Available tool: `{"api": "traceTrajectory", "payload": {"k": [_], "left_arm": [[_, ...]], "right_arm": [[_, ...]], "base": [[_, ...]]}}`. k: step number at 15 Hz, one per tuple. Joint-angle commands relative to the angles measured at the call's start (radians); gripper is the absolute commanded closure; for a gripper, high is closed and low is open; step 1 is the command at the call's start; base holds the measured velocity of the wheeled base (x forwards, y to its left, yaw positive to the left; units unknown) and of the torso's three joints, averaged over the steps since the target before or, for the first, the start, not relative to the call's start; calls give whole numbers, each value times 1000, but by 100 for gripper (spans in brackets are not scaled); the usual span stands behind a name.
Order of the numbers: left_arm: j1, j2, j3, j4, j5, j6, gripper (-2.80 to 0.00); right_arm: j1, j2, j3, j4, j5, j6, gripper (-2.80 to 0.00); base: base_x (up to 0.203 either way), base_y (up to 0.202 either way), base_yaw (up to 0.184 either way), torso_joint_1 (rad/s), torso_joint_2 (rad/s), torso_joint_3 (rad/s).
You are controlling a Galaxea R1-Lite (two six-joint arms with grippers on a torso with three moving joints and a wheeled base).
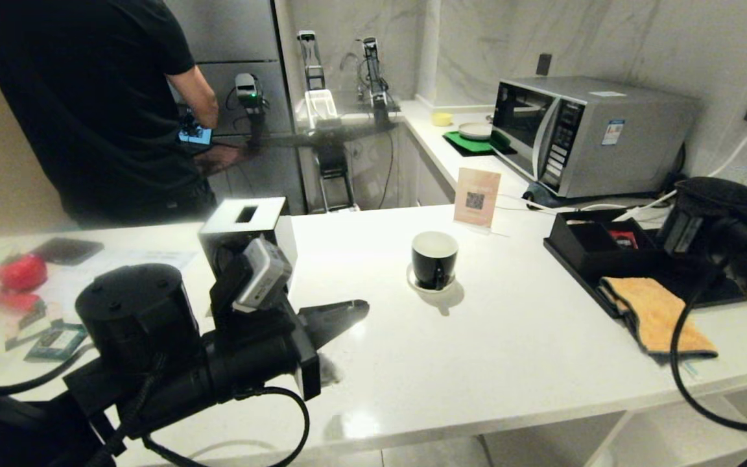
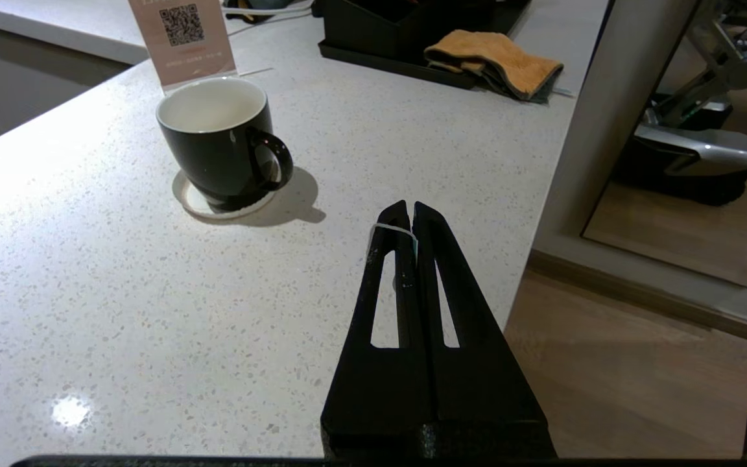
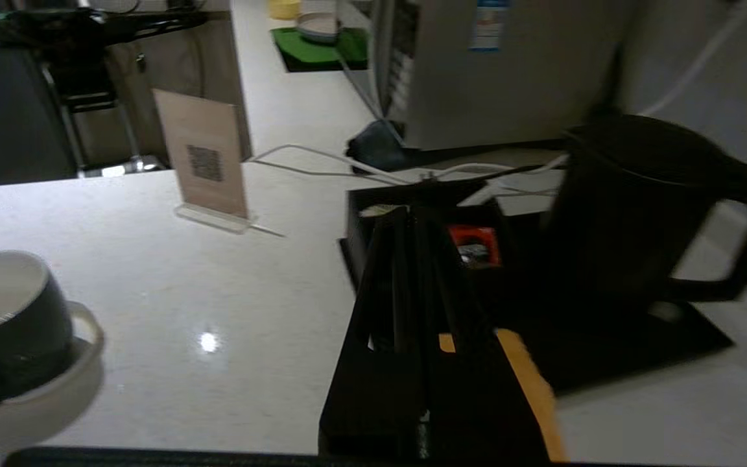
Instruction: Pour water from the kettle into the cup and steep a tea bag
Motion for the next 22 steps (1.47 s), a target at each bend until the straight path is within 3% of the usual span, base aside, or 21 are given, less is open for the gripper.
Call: {"api": "traceTrajectory", "payload": {"k": [1,10,13,18,22], "left_arm": [[0,4,17,-9,-2,0,0],[0,-10,80,-14,7,0,0],[0,-21,96,-13,8,0,0],[0,-27,107,-14,7,2,0],[0,-22,109,-10,5,2,0]], "right_arm": [[-39,-119,142,-72,-1,-11,0],[-45,-401,480,-79,4,-43,0],[-46,-520,529,-65,-2,-64,0],[-48,-922,537,264,12,-112,0],[-45,-1184,537,576,129,-83,0]], "base": [[0,0,0,0,0,0],[0,0,0,0,0,0],[0,0,0,0,0,0],[0,0,0,0,0,0],[0,0,0,0,0,0]]}}
